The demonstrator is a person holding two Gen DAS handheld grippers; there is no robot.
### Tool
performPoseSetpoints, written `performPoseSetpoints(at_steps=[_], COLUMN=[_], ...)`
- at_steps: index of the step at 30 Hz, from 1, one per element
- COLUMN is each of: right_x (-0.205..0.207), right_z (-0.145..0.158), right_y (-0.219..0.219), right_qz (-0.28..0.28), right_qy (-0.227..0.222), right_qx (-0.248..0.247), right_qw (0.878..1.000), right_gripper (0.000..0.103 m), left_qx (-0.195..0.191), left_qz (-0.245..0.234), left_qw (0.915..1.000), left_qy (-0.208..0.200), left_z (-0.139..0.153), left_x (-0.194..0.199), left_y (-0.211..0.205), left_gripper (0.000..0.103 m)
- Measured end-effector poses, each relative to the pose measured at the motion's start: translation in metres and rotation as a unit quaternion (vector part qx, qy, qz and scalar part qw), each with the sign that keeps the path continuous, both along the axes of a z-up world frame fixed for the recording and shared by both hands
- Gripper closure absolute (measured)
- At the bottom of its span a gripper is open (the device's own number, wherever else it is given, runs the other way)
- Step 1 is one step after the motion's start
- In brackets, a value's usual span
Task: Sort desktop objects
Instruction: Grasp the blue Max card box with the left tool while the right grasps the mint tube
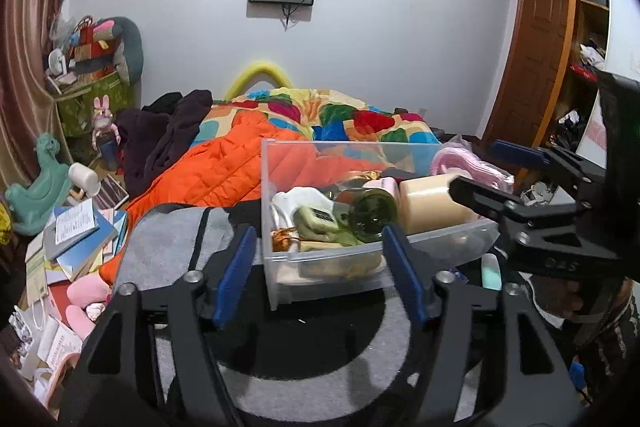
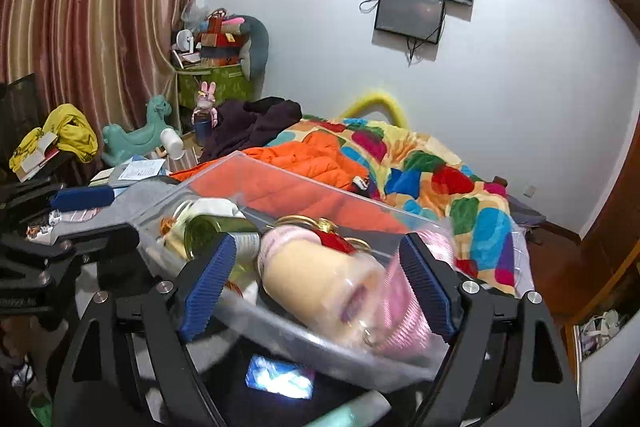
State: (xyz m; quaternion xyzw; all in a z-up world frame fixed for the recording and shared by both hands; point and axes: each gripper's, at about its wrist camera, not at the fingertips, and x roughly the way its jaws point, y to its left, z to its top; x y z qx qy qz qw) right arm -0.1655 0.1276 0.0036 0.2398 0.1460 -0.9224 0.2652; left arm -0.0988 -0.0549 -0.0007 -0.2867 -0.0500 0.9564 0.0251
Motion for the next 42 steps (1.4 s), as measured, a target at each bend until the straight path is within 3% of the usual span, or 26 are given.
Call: performPoseSetpoints(at_steps=[5, 9, 15, 26, 32, 42], right_x=[0.011, 0.017, 0.020, 0.017, 0.004, 0.001], right_z=[-0.005, -0.014, -0.035, -0.077, -0.085, -0.095], right_y=[0.025, 0.042, 0.063, 0.072, 0.073, 0.071], right_qz=[-0.006, -0.012, -0.017, 0.019, 0.037, 0.054], right_qy=[-0.007, -0.019, -0.045, -0.108, -0.139, -0.151], right_qx=[-0.004, 0.001, 0.023, 0.053, 0.039, 0.042], right_qw=[1.000, 1.000, 0.999, 0.993, 0.989, 0.986], right_gripper=[0.018, 0.018, 0.018, 0.018, 0.018, 0.022], left_qx=[-0.008, -0.012, -0.022, -0.017, -0.016, -0.004], left_qz=[-0.010, -0.019, -0.025, -0.037, -0.043, -0.056], left_qw=[0.9999, 0.9997, 0.9990, 0.9958, 0.9939, 0.9900], left_qy=[-0.003, -0.012, -0.029, -0.082, -0.100, -0.129], left_z=[0.001, -0.001, -0.008, -0.032, -0.041, -0.055], left_x=[0.001, 0.001, 0.002, -0.006, -0.009, -0.014], left_y=[0.013, 0.025, 0.039, 0.054, 0.060, 0.067], left_gripper=[0.027, 0.014, 0.011, 0.010, 0.010, 0.010])
